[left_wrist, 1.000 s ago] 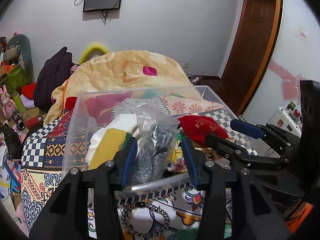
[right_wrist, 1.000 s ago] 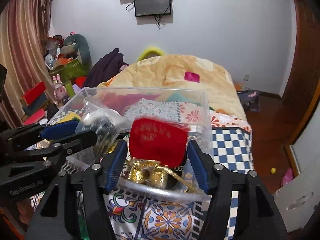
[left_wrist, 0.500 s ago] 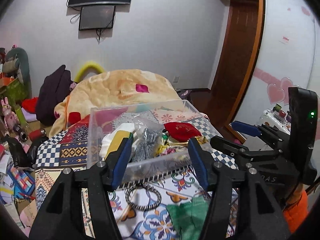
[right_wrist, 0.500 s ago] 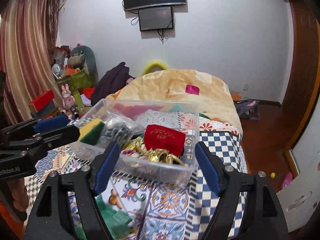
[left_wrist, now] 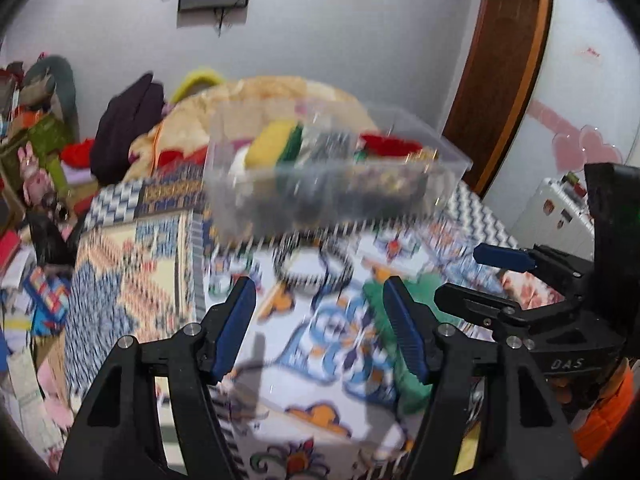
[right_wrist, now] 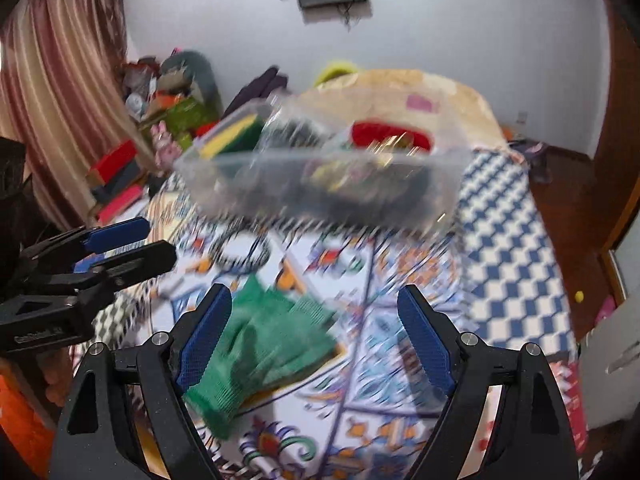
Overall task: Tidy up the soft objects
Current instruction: 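Grasp the green knitted glove with the right tool, then grasp the black-and-white beaded cord with the left tool while the right tool holds the green glove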
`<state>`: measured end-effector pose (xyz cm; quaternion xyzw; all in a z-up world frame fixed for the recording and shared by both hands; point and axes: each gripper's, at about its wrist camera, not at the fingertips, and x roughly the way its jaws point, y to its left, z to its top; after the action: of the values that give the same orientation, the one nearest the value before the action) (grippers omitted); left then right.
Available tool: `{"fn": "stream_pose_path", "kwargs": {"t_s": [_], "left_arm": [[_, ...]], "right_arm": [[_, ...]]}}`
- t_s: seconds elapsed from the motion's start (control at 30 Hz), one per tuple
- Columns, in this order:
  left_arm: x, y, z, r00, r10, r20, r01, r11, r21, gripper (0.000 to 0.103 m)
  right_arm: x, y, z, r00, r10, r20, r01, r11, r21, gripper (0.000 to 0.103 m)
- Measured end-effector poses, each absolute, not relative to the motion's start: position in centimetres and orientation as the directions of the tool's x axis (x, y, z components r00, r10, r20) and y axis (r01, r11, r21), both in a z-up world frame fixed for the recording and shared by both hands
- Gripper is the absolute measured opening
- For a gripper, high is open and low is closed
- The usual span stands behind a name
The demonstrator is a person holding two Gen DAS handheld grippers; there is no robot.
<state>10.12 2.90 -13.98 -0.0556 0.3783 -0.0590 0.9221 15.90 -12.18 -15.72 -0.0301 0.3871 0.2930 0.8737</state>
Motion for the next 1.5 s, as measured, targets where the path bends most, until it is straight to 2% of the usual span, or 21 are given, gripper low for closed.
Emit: {"fn": "stream_pose_path", "kwargs": {"t_s": [0.2, 0.37, 0.53, 0.7, 0.83, 0.9, 1.07, 1.17, 1.3, 1.37, 1.5], "left_arm": [[10.0, 3.6, -16.6, 0.641, -0.154, -0.751, 0.036, 0.985, -0.171, 0.066], [11.6, 2.8, -16.7, 0.62, -0.167, -0.766, 0.065, 0.985, -0.162, 0.066], [14.2, 1.6, -16.5, 0.609, -0.183, -0.771, 0.092, 0.983, -0.16, 0.068], [16.5, 0.8, -17.0, 0.596, -0.122, -0.794, 0.063, 0.992, -0.105, 0.068], [17.5, 0.6, -17.4, 0.588, -0.117, -0.8, 0.054, 0.993, -0.106, 0.066], [17.6, 0.7, -17.4, 0.595, -0.103, -0.797, 0.034, 0.994, -0.103, 0.058], [17.1, 1.4, -17.3, 0.604, -0.114, -0.789, 0.031, 0.992, -0.12, 0.028], [16.3, 2.0, -17.1, 0.614, -0.132, -0.778, 0.032, 0.989, -0.143, 0.023], [14.8, 2.5, -15.9, 0.648, -0.127, -0.751, 0.038, 0.99, -0.134, 0.022], [14.0, 2.5, -15.0, 0.665, -0.14, -0.733, 0.05, 0.989, -0.143, 0.012], [12.8, 2.9, -13.1, 0.706, -0.14, -0.695, 0.061, 0.989, -0.137, 0.012]], "right_arm": [[15.0, -10.5, -17.8, 0.503, 0.474, -0.723, -0.584, 0.803, 0.12, 0.08], [14.8, -10.8, -17.6, 0.505, 0.488, -0.712, -0.607, 0.787, 0.109, 0.042], [14.6, -12.3, -17.3, 0.536, 0.478, -0.696, -0.587, 0.804, 0.099, 0.03], [15.0, -14.7, -16.4, 0.59, 0.449, -0.67, -0.529, 0.843, 0.099, 0.029], [15.3, -16.4, -15.7, 0.625, 0.43, -0.651, -0.485, 0.868, 0.107, 0.029], [15.4, -17.1, -15.4, 0.636, 0.426, -0.643, -0.47, 0.875, 0.114, 0.029], [15.3, -17.6, -14.9, 0.653, 0.42, -0.63, -0.455, 0.883, 0.117, 0.029], [15.2, -17.6, -14.5, 0.661, 0.419, -0.622, -0.454, 0.884, 0.113, 0.029], [15.6, -17.4, -13.8, 0.669, 0.423, -0.611, -0.458, 0.882, 0.109, 0.029], [15.7, -17.3, -13.2, 0.677, 0.426, -0.6, -0.462, 0.881, 0.105, 0.029], [16.1, -16.9, -11.9, 0.692, 0.437, -0.575, -0.472, 0.876, 0.099, 0.029]]}}
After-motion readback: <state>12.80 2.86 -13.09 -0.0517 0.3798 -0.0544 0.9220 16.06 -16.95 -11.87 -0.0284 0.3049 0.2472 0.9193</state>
